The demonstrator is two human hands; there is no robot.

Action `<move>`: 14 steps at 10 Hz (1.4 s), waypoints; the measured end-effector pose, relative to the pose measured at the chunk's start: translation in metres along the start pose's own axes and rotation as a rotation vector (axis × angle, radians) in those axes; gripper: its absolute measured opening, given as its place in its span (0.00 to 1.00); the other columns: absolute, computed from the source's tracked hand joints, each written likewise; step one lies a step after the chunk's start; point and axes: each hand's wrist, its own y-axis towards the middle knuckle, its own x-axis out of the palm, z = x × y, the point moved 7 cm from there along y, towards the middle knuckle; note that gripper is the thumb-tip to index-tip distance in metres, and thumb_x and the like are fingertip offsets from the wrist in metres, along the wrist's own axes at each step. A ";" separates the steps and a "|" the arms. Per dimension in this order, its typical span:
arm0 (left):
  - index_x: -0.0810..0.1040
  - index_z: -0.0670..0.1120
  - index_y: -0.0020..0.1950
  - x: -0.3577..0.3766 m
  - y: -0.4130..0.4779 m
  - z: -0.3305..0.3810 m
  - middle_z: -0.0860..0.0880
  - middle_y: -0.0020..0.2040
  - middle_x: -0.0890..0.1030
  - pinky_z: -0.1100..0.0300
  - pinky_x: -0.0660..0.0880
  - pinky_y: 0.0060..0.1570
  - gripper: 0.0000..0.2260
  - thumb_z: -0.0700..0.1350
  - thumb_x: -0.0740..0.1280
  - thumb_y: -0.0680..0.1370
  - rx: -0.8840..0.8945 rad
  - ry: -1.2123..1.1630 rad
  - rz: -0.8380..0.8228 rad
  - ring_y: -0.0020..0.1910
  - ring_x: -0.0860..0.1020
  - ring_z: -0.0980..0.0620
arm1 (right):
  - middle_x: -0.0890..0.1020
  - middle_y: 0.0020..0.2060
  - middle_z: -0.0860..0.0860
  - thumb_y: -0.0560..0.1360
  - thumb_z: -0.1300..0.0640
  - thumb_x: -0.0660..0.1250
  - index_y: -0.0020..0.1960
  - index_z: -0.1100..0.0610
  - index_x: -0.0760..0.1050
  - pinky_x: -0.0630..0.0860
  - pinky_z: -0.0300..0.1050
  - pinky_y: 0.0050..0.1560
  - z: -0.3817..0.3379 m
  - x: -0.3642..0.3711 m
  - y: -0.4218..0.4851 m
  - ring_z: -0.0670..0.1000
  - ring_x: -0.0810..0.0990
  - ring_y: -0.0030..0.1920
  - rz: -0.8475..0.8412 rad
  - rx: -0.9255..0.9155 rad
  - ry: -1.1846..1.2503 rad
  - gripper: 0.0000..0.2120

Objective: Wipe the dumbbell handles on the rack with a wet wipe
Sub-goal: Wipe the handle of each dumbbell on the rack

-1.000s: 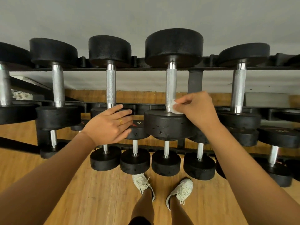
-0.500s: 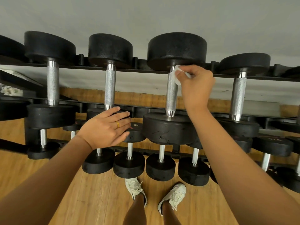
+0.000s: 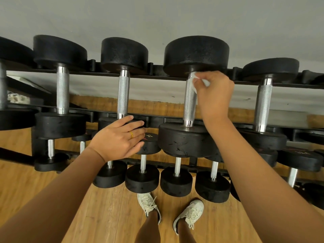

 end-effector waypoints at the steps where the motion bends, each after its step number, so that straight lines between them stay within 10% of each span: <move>1: 0.87 0.44 0.57 -0.001 -0.001 0.000 0.46 0.59 0.86 0.44 0.72 0.71 0.18 0.50 0.59 0.86 0.001 -0.007 -0.002 0.65 0.81 0.45 | 0.83 0.57 0.52 0.78 0.59 0.71 0.60 0.56 0.83 0.72 0.32 0.61 0.006 0.001 -0.022 0.47 0.81 0.57 -0.100 -0.048 -0.039 0.11; 2: 0.87 0.44 0.57 -0.001 0.000 0.000 0.46 0.59 0.86 0.44 0.72 0.71 0.18 0.51 0.59 0.86 -0.003 -0.001 0.000 0.65 0.81 0.45 | 0.84 0.54 0.51 0.77 0.59 0.72 0.59 0.56 0.83 0.65 0.19 0.52 0.014 -0.002 -0.037 0.43 0.78 0.52 -0.214 -0.079 -0.084 0.11; 4: 0.87 0.44 0.57 -0.002 0.001 0.000 0.45 0.58 0.86 0.44 0.73 0.70 0.18 0.50 0.59 0.86 0.002 0.004 0.009 0.64 0.81 0.45 | 0.85 0.56 0.51 0.77 0.57 0.73 0.57 0.56 0.84 0.75 0.37 0.61 0.008 -0.004 -0.022 0.45 0.81 0.55 -0.252 -0.042 -0.062 0.10; 10: 0.87 0.44 0.57 0.001 -0.001 0.000 0.45 0.58 0.86 0.44 0.72 0.71 0.19 0.51 0.59 0.86 -0.005 -0.004 0.009 0.65 0.81 0.44 | 0.85 0.50 0.46 0.73 0.58 0.76 0.50 0.53 0.85 0.71 0.28 0.51 0.030 -0.001 -0.046 0.38 0.79 0.46 -0.653 -0.006 -0.095 0.06; 12: 0.87 0.44 0.57 0.001 -0.002 0.000 0.45 0.58 0.86 0.44 0.71 0.71 0.19 0.51 0.59 0.86 -0.007 -0.011 0.001 0.65 0.81 0.44 | 0.84 0.52 0.45 0.77 0.57 0.72 0.57 0.54 0.84 0.84 0.50 0.50 0.020 -0.017 -0.024 0.45 0.83 0.52 -0.294 0.022 0.196 0.10; 14: 0.87 0.44 0.57 0.002 -0.002 0.000 0.45 0.59 0.86 0.44 0.72 0.71 0.18 0.51 0.59 0.86 -0.011 -0.023 0.002 0.66 0.80 0.45 | 0.84 0.55 0.47 0.77 0.56 0.72 0.61 0.53 0.83 0.77 0.33 0.56 0.003 -0.007 -0.004 0.40 0.80 0.54 -0.100 -0.102 0.142 0.12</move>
